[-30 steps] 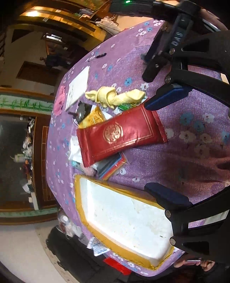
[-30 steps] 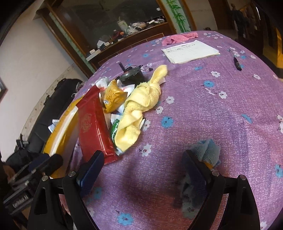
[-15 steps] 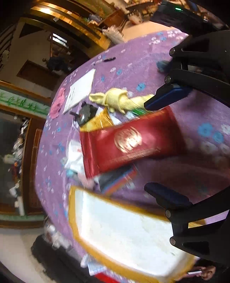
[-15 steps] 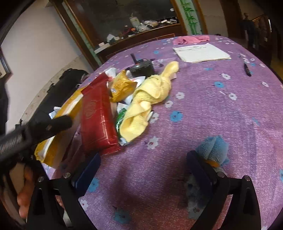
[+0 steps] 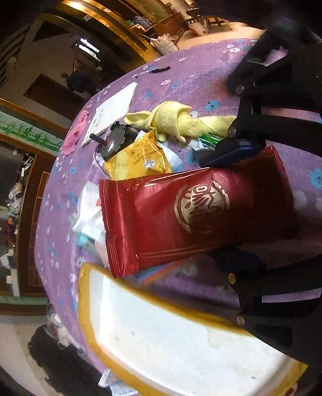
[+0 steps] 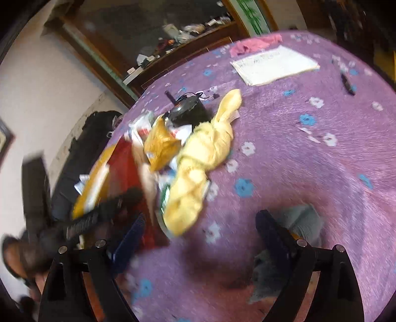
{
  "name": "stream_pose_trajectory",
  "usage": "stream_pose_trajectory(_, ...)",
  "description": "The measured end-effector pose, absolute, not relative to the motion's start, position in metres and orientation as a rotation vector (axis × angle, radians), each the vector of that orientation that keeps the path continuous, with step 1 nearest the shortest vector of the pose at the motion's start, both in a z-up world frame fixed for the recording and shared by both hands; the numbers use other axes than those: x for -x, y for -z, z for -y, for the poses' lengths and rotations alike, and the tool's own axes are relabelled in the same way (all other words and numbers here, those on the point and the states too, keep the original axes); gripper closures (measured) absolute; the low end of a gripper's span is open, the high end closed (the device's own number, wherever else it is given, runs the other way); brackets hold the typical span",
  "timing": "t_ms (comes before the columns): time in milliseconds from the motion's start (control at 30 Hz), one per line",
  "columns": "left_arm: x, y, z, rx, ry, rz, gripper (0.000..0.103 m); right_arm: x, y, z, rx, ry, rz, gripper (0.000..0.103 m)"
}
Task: Organize soft objects
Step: 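Grasp the red snack packet with the left tool while the right tool grasps the yellow towel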
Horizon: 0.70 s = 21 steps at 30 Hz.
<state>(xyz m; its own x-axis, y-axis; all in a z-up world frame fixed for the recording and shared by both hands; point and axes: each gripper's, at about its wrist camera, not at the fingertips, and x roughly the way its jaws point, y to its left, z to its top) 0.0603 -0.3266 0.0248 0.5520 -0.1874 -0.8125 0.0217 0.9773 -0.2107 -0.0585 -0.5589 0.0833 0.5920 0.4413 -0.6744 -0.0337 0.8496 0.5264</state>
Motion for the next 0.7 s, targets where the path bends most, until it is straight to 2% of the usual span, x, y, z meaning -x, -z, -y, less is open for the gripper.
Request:
stream_pose_trajectory(67, -0.052, -0.024, 0.328, 0.172, 0.133, -0.984, 0.049, 0.036, -0.087, 0.559, -0.514, -0.278, -0.927, 0.014)
stream_pose_trajectory(233, -0.038, -0.030, 0.326, 0.181, 0.191, -0.967, 0.050, -0.023, -0.072, 0.551, -0.485, -0.196, -1.025, 0.026)
stream_pose_trajectory(333, -0.034, -0.033, 0.319, 0.185, 0.216, -0.952, 0.050, -0.030, -0.072, 0.540, -0.434, -0.136, -0.988, 0.033)
stream_pose_trajectory(367, -0.032, -0.033, 0.315, 0.201, 0.222, -0.951, 0.050, -0.030, -0.072, 0.536, -0.420, -0.123, -0.975, 0.040)
stream_pose_trajectory(400, -0.031, -0.033, 0.309, 0.222, 0.229, -0.954, 0.050, -0.030, -0.071, 0.531, -0.411, -0.138, -0.970, 0.059)
stream_pose_trajectory(567, -0.021, -0.044, 0.289, 0.266, 0.285, -0.913, 0.050, -0.010, -0.076, 0.521, -0.396, -0.074, -0.931, 0.059)
stream_pose_trajectory(700, -0.013, -0.054, 0.269, 0.319, 0.321, -0.898, 0.050, 0.029, -0.108, 0.515, -0.344, -0.024, -0.817, 0.059)
